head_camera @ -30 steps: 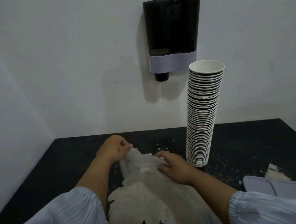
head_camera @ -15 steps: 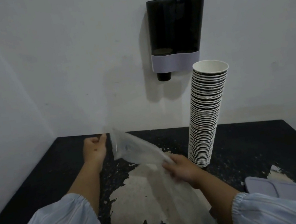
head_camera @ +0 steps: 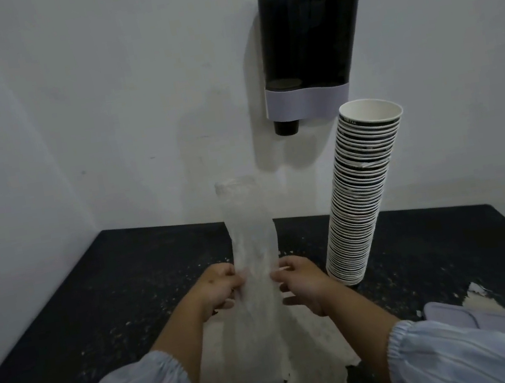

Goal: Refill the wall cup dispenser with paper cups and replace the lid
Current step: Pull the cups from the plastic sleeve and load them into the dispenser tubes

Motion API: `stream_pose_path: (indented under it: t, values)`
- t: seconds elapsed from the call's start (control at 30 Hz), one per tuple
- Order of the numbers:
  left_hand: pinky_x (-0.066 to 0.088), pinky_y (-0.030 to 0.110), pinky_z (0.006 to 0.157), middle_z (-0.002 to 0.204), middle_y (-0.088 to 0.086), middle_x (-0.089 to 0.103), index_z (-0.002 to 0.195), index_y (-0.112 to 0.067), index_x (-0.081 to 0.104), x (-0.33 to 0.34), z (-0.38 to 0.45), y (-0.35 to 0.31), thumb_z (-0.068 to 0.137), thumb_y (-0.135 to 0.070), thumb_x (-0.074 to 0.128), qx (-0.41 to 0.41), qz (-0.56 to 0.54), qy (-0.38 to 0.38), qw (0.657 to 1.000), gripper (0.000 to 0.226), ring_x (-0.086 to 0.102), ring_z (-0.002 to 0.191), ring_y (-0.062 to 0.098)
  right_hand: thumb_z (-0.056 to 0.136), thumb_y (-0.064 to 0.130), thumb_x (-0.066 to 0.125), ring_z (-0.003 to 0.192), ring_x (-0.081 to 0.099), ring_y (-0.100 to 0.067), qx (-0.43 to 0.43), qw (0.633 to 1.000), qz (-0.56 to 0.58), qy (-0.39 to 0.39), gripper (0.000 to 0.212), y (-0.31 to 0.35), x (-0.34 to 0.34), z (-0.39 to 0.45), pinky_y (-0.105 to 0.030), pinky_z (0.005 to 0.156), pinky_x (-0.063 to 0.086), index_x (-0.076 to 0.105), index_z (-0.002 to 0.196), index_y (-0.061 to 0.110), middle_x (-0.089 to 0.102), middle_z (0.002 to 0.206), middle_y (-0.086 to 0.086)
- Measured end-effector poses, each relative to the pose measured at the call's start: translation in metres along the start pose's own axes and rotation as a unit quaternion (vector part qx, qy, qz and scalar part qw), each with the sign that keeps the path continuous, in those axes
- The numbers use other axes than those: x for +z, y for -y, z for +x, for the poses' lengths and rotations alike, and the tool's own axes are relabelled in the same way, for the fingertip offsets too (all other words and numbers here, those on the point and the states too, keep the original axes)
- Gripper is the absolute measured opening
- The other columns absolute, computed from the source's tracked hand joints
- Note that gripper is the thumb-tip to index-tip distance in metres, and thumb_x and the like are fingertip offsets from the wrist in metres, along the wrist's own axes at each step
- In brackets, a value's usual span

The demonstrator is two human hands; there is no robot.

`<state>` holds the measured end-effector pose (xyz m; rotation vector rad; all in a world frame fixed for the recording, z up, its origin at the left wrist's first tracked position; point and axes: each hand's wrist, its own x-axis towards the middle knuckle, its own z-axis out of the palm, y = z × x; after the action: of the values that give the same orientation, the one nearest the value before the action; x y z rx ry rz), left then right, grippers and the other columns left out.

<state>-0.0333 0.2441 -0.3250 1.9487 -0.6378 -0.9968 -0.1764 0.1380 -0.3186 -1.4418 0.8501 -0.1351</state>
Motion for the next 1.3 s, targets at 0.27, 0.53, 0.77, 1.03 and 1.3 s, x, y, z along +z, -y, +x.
stream_pose_path:
  t: [0.27, 0.53, 0.77, 1.03, 1.3]
  values:
    - [0.046, 0.035, 0.086, 0.124, 0.013, 0.055, 0.124, -0.008, 0.047, 0.002, 0.011, 0.019, 0.086, -0.018, 0.061, -0.038, 0.092, -0.048, 0.994, 0.042, 0.056, 0.109, 0.028, 0.088, 0.012, 0.058, 0.100, 0.056, -0.023, 0.009, 0.998, -0.064, -0.006, 0.037, -0.008, -0.004, -0.002, -0.037, 0.087, 0.051, 0.049, 0.124, 0.017, 0.054, 0.108, -0.008]
    - [0.034, 0.030, 0.102, 0.140, 0.008, 0.042, 0.133, -0.017, 0.042, 0.040, 0.019, 0.006, 0.080, -0.026, 0.069, 0.121, 0.166, -0.072, 0.976, 0.060, 0.041, 0.128, 0.024, 0.088, 0.014, 0.058, 0.086, 0.056, -0.014, -0.023, 0.996, -0.080, -0.043, 0.025, -0.023, -0.025, -0.010, -0.026, 0.071, 0.048, 0.054, 0.113, 0.014, 0.057, 0.107, -0.007]
    - [0.038, 0.025, 0.099, 0.137, 0.003, 0.047, 0.134, -0.022, 0.040, 0.083, 0.026, -0.020, 0.075, -0.029, 0.074, 0.226, 0.144, -0.015, 0.963, 0.069, 0.045, 0.121, 0.012, 0.085, 0.013, 0.061, 0.076, 0.056, -0.013, -0.076, 0.984, -0.082, -0.141, 0.013, -0.037, -0.060, -0.027, -0.022, 0.067, 0.047, 0.064, 0.097, 0.011, 0.061, 0.086, -0.005]
    - [0.036, 0.029, 0.102, 0.142, -0.001, 0.041, 0.140, -0.026, 0.030, 0.124, 0.022, -0.050, 0.069, -0.031, 0.078, 0.268, 0.066, -0.031, 0.961, 0.086, 0.039, 0.128, 0.013, 0.080, 0.010, 0.064, 0.058, 0.046, -0.007, -0.166, 0.937, -0.113, -0.285, 0.017, -0.038, -0.094, -0.044, -0.018, 0.053, 0.040, 0.052, 0.069, 0.016, 0.050, 0.063, 0.004]
    - [0.037, 0.028, 0.100, 0.141, -0.004, 0.044, 0.140, -0.024, 0.029, 0.136, 0.010, -0.081, 0.060, -0.047, 0.078, 0.308, 0.036, -0.037, 0.950, 0.097, 0.041, 0.128, 0.011, 0.074, 0.018, 0.072, 0.078, 0.047, 0.000, -0.266, 0.888, -0.146, -0.345, 0.034, -0.011, -0.112, -0.042, -0.005, 0.059, 0.039, 0.049, 0.098, 0.019, 0.045, 0.096, 0.004]
